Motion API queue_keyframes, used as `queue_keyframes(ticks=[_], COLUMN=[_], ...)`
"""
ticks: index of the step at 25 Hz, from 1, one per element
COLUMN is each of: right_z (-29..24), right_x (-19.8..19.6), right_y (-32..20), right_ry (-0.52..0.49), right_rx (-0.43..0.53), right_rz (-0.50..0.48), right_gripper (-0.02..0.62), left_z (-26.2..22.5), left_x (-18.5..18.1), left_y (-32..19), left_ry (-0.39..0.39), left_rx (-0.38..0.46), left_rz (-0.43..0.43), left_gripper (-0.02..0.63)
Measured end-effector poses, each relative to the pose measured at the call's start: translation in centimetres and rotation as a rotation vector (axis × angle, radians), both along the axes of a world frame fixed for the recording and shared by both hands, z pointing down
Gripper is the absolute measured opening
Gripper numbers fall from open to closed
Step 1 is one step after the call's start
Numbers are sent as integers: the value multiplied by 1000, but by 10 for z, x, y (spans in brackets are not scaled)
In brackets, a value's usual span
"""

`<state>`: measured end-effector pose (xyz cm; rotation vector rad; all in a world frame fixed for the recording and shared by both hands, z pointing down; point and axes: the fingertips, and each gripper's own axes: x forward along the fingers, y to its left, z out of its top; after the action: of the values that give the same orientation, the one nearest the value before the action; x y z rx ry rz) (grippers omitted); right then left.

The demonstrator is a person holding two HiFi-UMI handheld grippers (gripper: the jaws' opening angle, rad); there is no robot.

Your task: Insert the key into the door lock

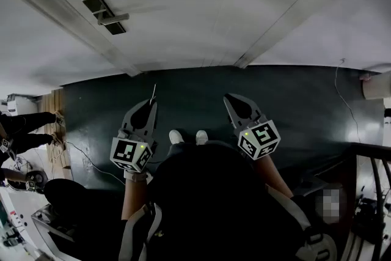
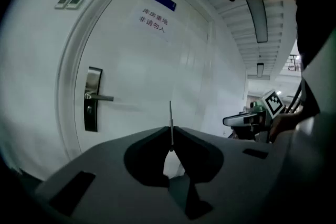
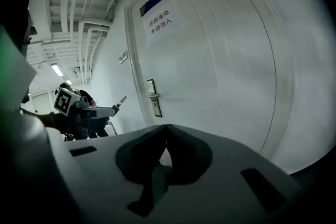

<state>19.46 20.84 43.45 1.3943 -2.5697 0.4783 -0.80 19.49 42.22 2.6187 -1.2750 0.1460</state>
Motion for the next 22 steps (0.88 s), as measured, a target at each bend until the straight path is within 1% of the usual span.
queue_keyframes(ticks=[3, 8, 12, 16, 22], right_z=[-4, -8, -8, -6, 1], right_x=[-11, -32, -50, -72, -100], right_y=[-1, -10, -14, -24, -30], right_ry=[6, 12, 12, -2, 13], right_rx=[12, 19, 17, 11, -7], right_rz=[-6, -5, -8, 11, 25], right_gripper=[15, 15, 15, 15, 15], left_z=[-9, -11, -5, 2, 18], left_x=[-9, -32, -57, -86, -118], left_y=[-4, -13, -14, -19, -21], left_ry=[3, -17, -13, 4, 15], left_rx=[22, 30, 15, 2, -24], left_rz=[-18, -54, -61, -66, -47], left_gripper=[29, 29, 29, 29, 29])
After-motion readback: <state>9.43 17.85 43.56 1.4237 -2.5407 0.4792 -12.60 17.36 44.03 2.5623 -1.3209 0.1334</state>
